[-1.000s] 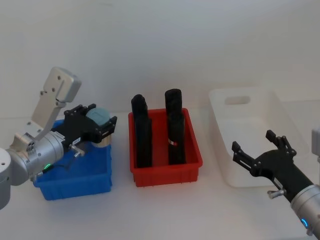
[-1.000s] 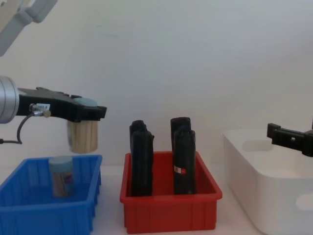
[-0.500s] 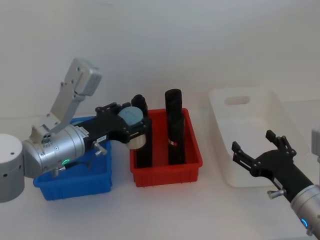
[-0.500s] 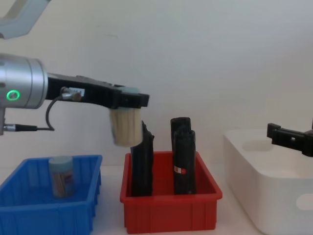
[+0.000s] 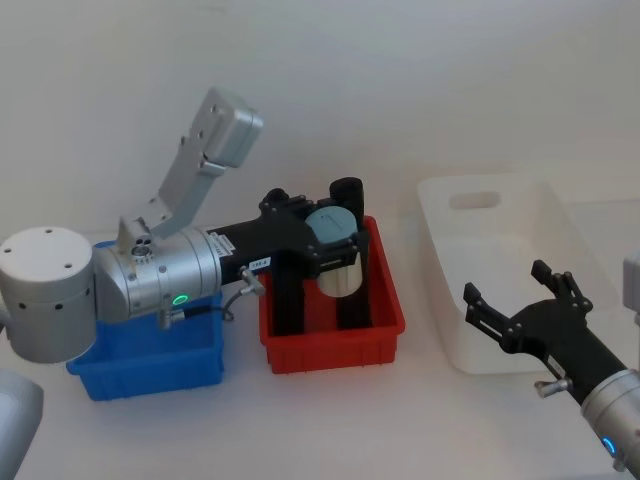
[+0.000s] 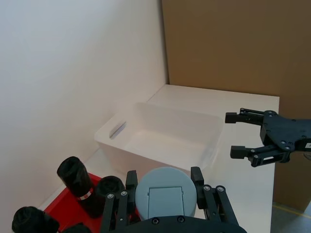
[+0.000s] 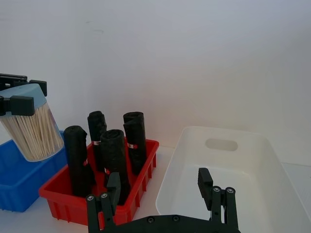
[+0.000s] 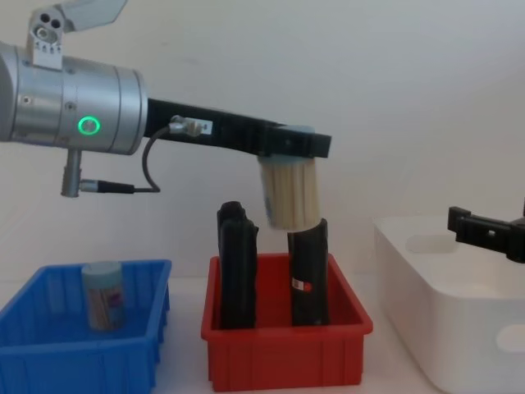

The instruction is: Pick the cotton swabs from the blue box and place them into the white box.

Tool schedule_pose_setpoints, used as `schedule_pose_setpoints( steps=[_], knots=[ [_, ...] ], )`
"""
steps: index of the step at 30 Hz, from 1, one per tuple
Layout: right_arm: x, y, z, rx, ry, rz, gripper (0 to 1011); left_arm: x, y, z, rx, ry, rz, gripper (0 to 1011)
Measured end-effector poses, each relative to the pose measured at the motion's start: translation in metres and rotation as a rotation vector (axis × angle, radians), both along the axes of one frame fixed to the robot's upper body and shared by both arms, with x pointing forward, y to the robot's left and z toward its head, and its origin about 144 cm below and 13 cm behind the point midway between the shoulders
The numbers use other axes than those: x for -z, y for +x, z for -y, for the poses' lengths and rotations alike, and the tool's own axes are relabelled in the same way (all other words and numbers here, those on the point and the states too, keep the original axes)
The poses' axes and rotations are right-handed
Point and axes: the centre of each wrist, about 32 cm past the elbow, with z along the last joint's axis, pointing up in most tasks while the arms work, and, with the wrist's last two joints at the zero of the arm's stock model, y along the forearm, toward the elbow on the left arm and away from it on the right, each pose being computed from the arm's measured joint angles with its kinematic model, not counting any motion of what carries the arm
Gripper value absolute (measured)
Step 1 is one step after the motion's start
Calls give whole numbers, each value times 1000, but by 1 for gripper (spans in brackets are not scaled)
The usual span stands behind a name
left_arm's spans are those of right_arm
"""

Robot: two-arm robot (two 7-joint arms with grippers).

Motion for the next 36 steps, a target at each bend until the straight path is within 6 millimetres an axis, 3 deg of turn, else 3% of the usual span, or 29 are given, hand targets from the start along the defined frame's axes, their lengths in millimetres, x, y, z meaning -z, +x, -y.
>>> schedule_pose_setpoints(
  steps=[15, 36],
  knots=[
    [0, 0, 0, 0, 0, 0, 1003, -9, 9, 15, 87, -7, -16, 679],
    [0, 0, 0, 0, 0, 0, 1003, -13, 12, 21, 116, -9, -21, 679]
  ],
)
